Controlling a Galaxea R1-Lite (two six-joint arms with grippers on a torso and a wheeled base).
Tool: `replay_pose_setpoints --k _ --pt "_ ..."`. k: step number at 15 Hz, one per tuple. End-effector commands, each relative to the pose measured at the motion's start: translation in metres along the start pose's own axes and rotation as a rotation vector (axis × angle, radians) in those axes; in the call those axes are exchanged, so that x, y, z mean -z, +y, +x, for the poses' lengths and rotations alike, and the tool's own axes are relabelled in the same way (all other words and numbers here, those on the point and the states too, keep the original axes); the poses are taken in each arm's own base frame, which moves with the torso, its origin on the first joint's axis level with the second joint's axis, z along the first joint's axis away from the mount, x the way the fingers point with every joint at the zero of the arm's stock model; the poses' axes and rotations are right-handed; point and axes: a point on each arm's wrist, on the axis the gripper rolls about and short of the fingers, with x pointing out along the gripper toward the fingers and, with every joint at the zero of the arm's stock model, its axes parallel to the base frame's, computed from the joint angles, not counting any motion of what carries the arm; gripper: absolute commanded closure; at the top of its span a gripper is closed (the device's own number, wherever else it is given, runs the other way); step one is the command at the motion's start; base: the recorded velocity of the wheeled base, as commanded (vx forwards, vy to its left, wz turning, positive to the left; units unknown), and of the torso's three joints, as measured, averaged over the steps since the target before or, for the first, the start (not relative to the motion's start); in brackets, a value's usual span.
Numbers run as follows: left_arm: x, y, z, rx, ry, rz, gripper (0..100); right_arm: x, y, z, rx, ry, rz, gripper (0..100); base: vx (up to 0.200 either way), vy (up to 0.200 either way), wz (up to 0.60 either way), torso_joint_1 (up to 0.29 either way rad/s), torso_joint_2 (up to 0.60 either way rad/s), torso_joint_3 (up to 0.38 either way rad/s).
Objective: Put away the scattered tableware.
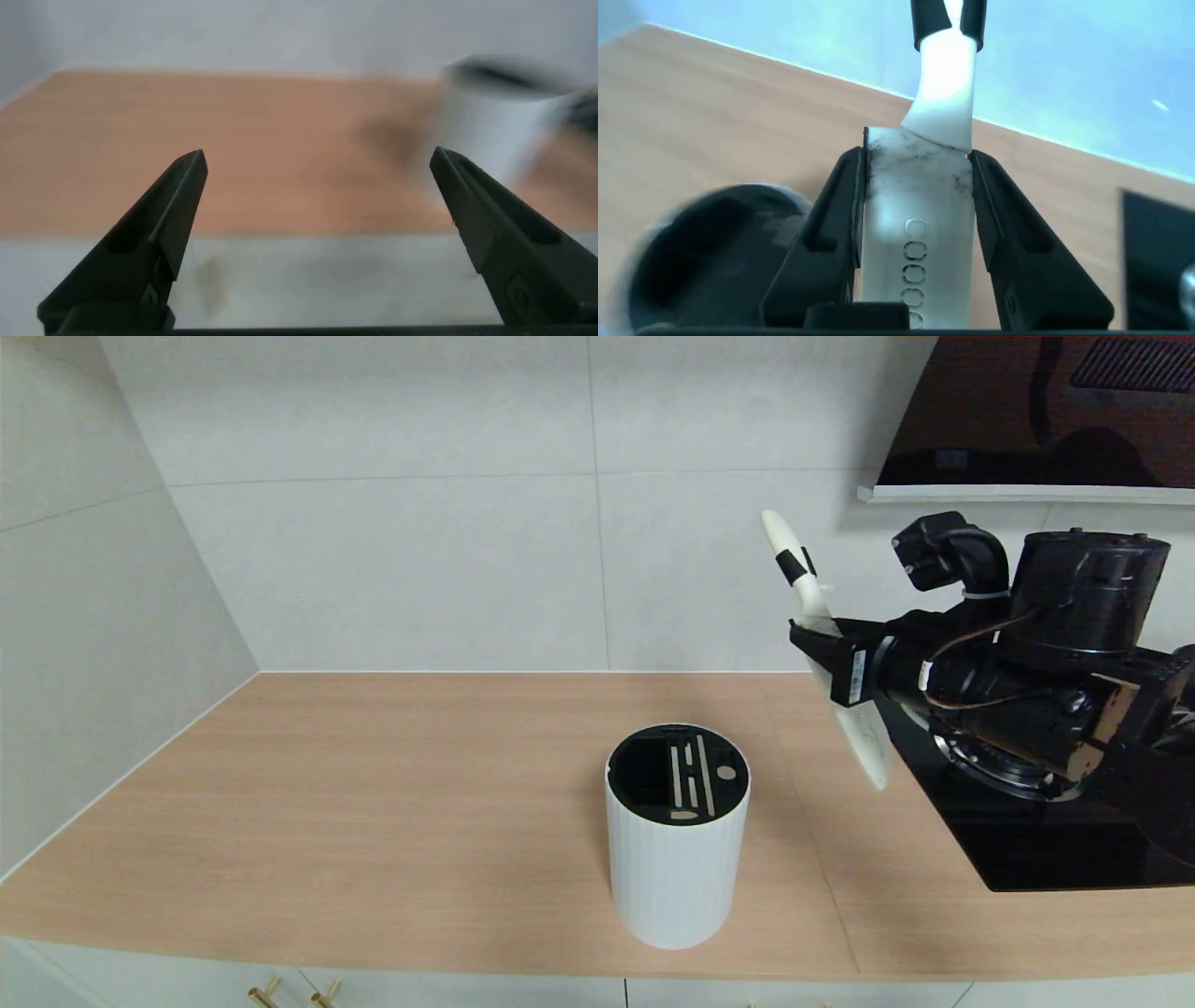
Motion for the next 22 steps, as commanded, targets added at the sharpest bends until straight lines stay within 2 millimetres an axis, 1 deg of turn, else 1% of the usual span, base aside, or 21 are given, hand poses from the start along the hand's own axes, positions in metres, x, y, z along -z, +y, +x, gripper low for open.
replay_pose_setpoints --k 1,2,3,4,5,6,7,8,9,10,11,12,14,15,17,18,19,22 --pt "-0.064 -0.006 0.024 0.252 0.118 -0.082 0 -0.01 0.016 -0.009 -0.043 -0.032 0.003 100 0.0 0.0 0.0 0.0 0.0 0.0" --pt "-0.081 -0.005 0.043 0.292 0.169 -0.101 0 -0.011 0.024 -0.013 -0.052 -0.037 0.003 100 0.0 0.0 0.0 0.0 0.0 0.0" --pt "-0.096 -0.003 0.068 0.329 0.213 -0.12 0 -0.013 0.032 -0.018 -0.059 -0.042 0.005 100 0.0 0.0 0.0 0.0 0.0 0.0" --pt "-0.104 -0.001 0.085 0.355 0.231 -0.126 0 -0.014 0.037 -0.021 -0.068 -0.046 0.007 100 0.0 0.0 0.0 0.0 0.0 0.0" --pt "-0.117 0.005 0.12 0.377 0.246 -0.135 0 -0.014 0.045 -0.026 -0.085 -0.046 0.008 100 0.0 0.0 0.0 0.0 0.0 0.0" --pt "-0.12 0.008 0.144 0.386 0.259 -0.138 0 -0.014 0.049 -0.029 -0.097 -0.045 0.008 100 0.0 0.0 0.0 0.0 0.0 0.0" --pt "-0.121 0.009 0.154 0.399 0.264 -0.142 0 -0.015 0.051 -0.031 -0.107 -0.047 0.008 100 0.0 0.0 0.0 0.0 0.0 0.0" --pt "-0.117 0.008 0.181 0.448 0.283 -0.148 0 -0.016 0.058 -0.038 -0.134 -0.051 0.011 100 0.0 0.0 0.0 0.0 0.0 0.0" --pt "-0.111 0.006 0.194 0.476 0.299 -0.155 0 -0.015 0.064 -0.041 -0.159 -0.05 0.01 100 0.0 0.0 0.0 0.0 0.0 0.0" --pt "-0.108 0.004 0.2 0.494 0.311 -0.161 0 -0.014 0.067 -0.042 -0.168 -0.048 0.009 100 0.0 0.0 0.0 0.0 0.0 0.0" --pt "-0.097 -0.004 0.215 0.546 0.355 -0.205 0 -0.011 0.071 -0.043 -0.181 -0.036 0.006 100 0.0 0.0 0.0 0.0 0.0 0.0" --pt "-0.091 -0.009 0.224 0.572 0.371 -0.235 0 -0.009 0.073 -0.043 -0.184 -0.029 0.004 100 0.0 0.0 0.0 0.0 0.0 0.0" --pt "-0.081 -0.019 0.235 0.618 0.372 -0.28 0 -0.007 0.076 -0.042 -0.193 -0.022 0.001 100 0.0 0.0 0.0 0.0 0.0 0.0" --pt "-0.08 -0.023 0.239 0.629 0.362 -0.311 0 -0.007 0.079 -0.043 -0.203 -0.021 0.002 100 0.0 0.0 0.0 0.0 0.0 0.0" --pt "-0.08 -0.034 0.247 0.627 0.344 -0.408 0 -0.004 0.087 -0.043 -0.227 -0.011 0.017 100 0.0 0.0 0.0 0.0 0.0 0.0" --pt "-0.078 -0.045 0.257 0.612 0.312 -0.484 0 -0.002 0.091 -0.043 -0.232 -0.003 0.015 100 0.0 0.0 0.0 0.0 0.0 0.0" --pt "-0.074 -0.052 0.265 0.597 0.289 -0.521 0 0.0 0.096 -0.043 -0.238 0.005 0.012 100 0.0 0.0 0.0 0.0 0.0 0.0" --pt "-0.051 -0.073 0.293 0.522 0.246 -0.572 0 0.008 0.112 -0.044 -0.251 0.032 0.013 100 0.0 0.0 0.0 0.0 0.0 0.0"
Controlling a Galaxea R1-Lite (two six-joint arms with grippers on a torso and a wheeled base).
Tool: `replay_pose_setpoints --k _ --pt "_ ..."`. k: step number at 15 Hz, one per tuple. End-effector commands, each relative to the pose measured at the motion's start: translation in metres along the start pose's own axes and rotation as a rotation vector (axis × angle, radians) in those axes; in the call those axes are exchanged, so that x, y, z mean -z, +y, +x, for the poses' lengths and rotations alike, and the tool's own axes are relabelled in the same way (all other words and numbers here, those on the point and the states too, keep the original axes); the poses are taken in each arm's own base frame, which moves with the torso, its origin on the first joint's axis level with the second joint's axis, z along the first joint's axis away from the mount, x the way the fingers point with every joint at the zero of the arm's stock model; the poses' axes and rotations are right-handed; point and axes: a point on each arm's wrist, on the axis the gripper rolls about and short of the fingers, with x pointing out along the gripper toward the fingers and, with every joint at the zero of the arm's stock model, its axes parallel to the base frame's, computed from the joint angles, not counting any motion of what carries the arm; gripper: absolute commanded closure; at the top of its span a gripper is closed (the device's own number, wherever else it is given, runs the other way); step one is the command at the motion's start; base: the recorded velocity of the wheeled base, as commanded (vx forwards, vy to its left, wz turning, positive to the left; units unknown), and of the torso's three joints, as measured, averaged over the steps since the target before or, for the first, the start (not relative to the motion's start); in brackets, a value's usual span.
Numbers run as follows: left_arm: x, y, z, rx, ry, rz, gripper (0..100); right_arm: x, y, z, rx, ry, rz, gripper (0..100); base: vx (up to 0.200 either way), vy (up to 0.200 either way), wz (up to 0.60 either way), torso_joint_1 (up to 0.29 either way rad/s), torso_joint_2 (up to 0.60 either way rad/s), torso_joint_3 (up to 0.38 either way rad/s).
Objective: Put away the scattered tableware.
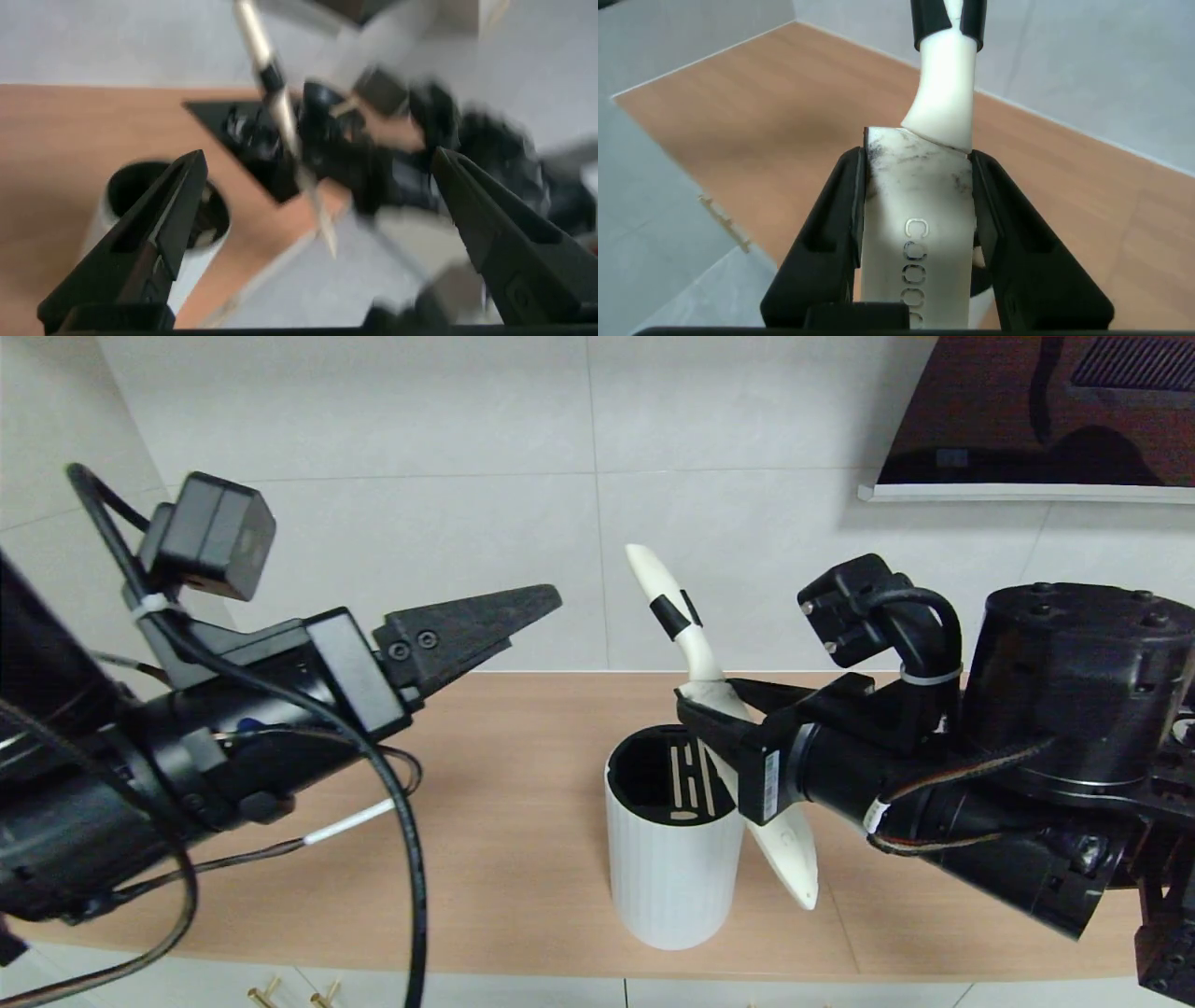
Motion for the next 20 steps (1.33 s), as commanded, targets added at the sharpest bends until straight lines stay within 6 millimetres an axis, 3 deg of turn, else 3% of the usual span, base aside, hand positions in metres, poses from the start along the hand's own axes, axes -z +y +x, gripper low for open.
replay_pose_setpoints --k 1,8,20 --pt "0.029 0.016 0.032 -0.042 0.039 -0.038 0 0.008 0.009 0.005 -0.009 0.026 -0.007 100 0.0 0.0 0.0 0.0 0.0 0.0" --pt "0.046 0.017 0.045 -0.048 0.069 -0.075 0 0.018 0.035 0.001 -0.093 0.056 0.003 100 0.0 0.0 0.0 0.0 0.0 0.0" --pt "0.053 0.023 0.055 -0.051 0.028 -0.075 0 0.02 0.04 -0.003 -0.113 0.057 0.003 100 0.0 0.0 0.0 0.0 0.0 0.0"
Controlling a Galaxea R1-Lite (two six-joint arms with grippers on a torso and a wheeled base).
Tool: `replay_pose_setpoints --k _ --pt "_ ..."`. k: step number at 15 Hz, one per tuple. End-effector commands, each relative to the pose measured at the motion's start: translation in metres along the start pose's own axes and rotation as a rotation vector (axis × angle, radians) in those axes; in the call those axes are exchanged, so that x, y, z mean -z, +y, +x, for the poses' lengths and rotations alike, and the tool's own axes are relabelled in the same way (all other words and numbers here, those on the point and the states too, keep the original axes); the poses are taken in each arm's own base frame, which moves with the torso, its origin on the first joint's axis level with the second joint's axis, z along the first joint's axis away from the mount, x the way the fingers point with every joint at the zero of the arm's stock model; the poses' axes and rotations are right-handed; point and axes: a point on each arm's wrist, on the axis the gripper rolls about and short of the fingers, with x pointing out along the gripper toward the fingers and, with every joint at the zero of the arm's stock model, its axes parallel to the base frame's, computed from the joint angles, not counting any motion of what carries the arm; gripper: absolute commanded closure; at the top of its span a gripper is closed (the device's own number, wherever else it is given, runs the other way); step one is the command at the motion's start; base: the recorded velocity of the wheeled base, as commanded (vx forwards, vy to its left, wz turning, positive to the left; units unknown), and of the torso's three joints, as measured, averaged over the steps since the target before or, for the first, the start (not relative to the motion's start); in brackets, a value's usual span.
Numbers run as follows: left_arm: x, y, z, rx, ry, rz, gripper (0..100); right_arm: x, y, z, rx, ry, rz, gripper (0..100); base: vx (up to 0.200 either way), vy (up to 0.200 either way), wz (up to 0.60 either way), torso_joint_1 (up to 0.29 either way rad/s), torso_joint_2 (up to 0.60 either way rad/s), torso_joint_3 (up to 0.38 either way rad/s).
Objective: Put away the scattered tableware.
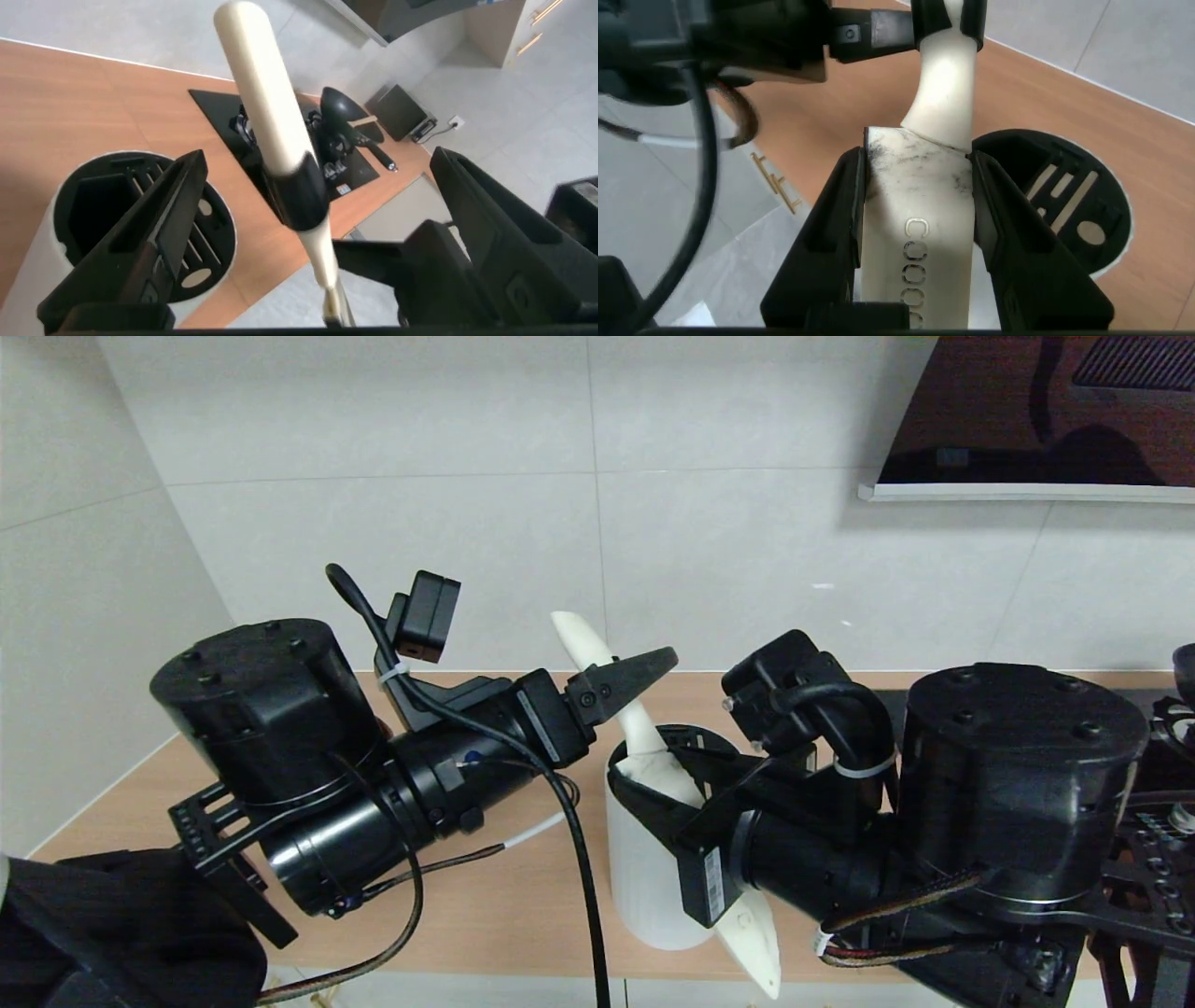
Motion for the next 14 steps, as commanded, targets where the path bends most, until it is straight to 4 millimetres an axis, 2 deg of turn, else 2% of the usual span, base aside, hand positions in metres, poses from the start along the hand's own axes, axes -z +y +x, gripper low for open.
replay_pose_setpoints --k 1,2,3,14 --pt "0.0002 -0.0007 -0.0002 0.002 0.001 0.0 0 0.0 0.0006 -0.0003 -0.002 0.0 0.0 100 0.0 0.0 0.0 0.0 0.0 0.0" --pt "0.0002 -0.0007 -0.0002 0.002 0.001 0.0 0 -0.0005 0.0006 -0.0007 -0.003 -0.002 0.0 100 0.0 0.0 0.0 0.0 0.0 0.0" --pt "0.0006 -0.0004 0.0001 0.001 0.002 0.0 100 -0.0005 0.0006 -0.0007 -0.003 -0.002 0.0 100 0.0 0.0 0.0 0.0 0.0 0.0" --pt "0.0005 -0.0009 -0.0008 0.009 0.007 0.0 100 -0.0039 -0.0015 -0.0013 0.005 -0.014 0.024 100 0.0 0.0 0.0 0.0 0.0 0.0"
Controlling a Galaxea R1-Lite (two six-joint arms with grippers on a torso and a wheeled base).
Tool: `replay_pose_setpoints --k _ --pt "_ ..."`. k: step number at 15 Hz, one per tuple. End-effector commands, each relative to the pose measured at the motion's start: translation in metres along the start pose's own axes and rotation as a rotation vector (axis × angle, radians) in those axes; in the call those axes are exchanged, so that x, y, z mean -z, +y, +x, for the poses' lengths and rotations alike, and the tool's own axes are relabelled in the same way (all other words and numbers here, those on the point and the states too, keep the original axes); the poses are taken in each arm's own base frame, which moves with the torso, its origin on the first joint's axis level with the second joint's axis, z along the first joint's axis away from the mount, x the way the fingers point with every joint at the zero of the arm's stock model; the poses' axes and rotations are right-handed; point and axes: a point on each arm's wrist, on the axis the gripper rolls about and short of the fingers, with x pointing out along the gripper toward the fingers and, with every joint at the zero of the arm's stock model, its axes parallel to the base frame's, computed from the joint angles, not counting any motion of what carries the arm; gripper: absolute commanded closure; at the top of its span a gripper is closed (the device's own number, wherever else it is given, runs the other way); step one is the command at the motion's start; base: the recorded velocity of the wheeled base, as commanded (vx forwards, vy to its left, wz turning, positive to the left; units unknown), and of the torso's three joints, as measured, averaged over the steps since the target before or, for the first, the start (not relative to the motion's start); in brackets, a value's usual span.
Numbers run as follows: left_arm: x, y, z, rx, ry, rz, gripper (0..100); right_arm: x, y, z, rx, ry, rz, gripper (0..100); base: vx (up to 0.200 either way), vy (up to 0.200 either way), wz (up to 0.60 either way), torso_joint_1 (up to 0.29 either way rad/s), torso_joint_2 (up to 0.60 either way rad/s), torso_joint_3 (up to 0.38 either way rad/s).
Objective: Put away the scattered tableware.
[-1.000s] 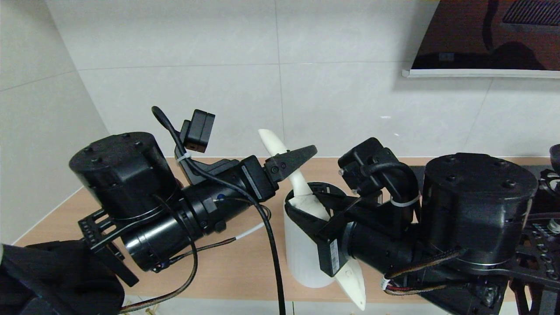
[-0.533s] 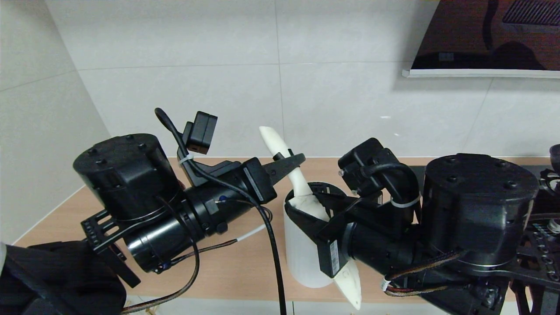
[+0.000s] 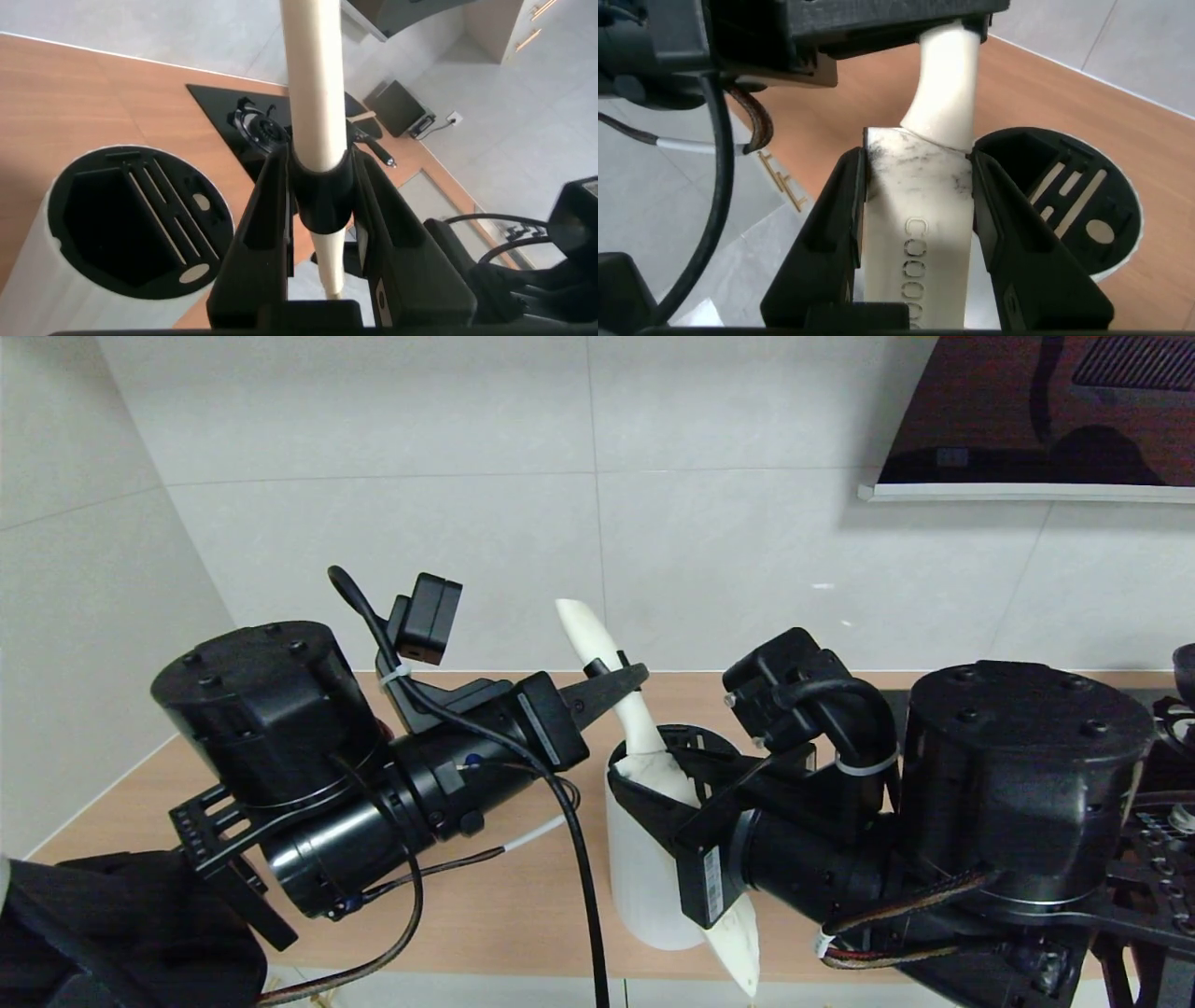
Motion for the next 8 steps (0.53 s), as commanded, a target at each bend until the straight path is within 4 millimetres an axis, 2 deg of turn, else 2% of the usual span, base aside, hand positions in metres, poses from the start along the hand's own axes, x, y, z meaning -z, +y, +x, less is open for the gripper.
replay_pose_setpoints --k 1,5,8 --pt "-0.001 -0.001 -0.001 0.002 -0.002 0.001 100 -0.002 -0.001 -0.001 0.001 -0.006 0.002 0 0.0 0.0 0.0 0.0 0.0 0.0" --pt "-0.006 -0.006 -0.002 0.027 -0.023 -0.055 100 -0.002 -0.001 -0.001 0.004 -0.008 0.013 0 0.0 0.0 0.0 0.0 0.0 0.0" --pt "-0.013 -0.012 -0.007 0.043 -0.053 -0.051 100 -0.016 -0.022 -0.013 0.06 -0.053 0.028 0 0.0 0.0 0.0 0.0 0.0 0.0"
